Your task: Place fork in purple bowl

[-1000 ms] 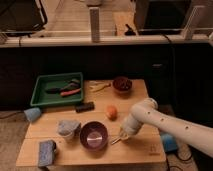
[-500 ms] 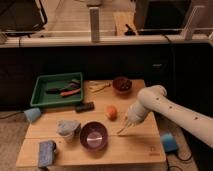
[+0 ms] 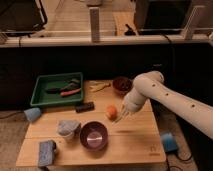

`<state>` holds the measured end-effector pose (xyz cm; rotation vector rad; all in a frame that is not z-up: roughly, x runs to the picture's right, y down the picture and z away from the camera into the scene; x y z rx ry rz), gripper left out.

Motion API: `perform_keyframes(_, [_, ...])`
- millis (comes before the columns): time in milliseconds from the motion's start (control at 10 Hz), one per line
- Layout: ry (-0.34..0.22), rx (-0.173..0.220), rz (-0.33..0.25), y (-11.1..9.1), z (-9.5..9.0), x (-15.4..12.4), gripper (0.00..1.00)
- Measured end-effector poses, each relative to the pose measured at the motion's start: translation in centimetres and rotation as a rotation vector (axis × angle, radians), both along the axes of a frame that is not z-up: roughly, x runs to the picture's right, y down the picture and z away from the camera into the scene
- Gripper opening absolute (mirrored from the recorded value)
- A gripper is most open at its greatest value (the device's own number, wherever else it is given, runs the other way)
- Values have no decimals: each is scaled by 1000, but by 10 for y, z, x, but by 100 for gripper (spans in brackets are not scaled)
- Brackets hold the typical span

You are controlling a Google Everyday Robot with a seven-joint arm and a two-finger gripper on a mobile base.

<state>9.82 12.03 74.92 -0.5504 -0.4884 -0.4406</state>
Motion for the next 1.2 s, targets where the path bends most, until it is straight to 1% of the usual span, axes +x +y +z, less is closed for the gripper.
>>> perform_keyframes(100, [-34, 3, 8, -4, -2, -6, 0])
perform_keyframes(300, [-125, -13, 34, -8, -6, -15, 0])
perform_keyframes(400, [-158, -12, 36, -11, -9, -22, 0])
perform_keyframes(700, [-253, 1, 9, -15, -23, -51, 0])
perform_keyframes(900, [-302, -5, -27, -9, -29, -80, 0])
perform_keyframes(1000, [-330, -15, -53, 1, -31, -98, 0])
perform_keyframes(1200, [-356, -35, -88, 17, -29, -119, 0])
